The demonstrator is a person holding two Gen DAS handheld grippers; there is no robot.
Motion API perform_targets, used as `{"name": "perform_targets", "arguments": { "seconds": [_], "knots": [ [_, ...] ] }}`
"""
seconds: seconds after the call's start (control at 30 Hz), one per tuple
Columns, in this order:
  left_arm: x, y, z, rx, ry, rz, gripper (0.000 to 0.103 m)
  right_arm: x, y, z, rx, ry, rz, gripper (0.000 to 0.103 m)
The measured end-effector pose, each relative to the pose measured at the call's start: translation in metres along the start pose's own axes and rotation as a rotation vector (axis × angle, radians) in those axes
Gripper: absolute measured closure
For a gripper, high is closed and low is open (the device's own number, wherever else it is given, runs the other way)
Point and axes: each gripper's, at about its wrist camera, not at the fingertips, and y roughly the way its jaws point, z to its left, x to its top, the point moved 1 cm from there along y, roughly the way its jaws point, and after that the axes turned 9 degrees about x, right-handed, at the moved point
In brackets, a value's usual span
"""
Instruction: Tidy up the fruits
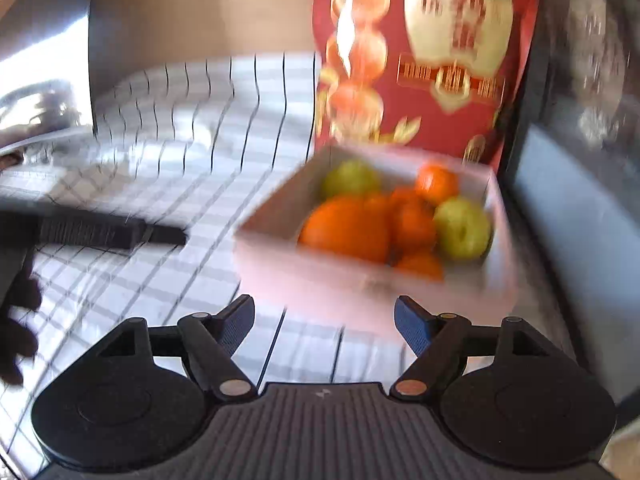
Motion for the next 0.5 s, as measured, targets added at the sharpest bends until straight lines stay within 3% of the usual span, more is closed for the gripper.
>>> {"name": "perform_targets", "arguments": {
  "seconds": [0.17,0.3,0.43,0.5],
  "knots": [
    [-0.021,0.008,-0.007,0.028,0.000,-0.032,0.052,-0.016,0.023,-0.004,-0.027,0.032,0.084,0.024],
    [-0.023,0.012,-0.016,0.040,0.013,-0.083,0.051,-0.015,0.026,-0.001,-0.091,-0.016,0.069,0.015],
    [-0.027,0.014,-0.030,0.078,0.076,-0.120,0.051,-0.015,0.029,-0.011,-0.187,0.022,0.039,0.000],
    [-0.025,0.017,-0.031,0.065,0.067,-0.118,0.049,-0.016,0.029,-0.019,-0.170,0.056,0.032,0.000]
  ]
}}
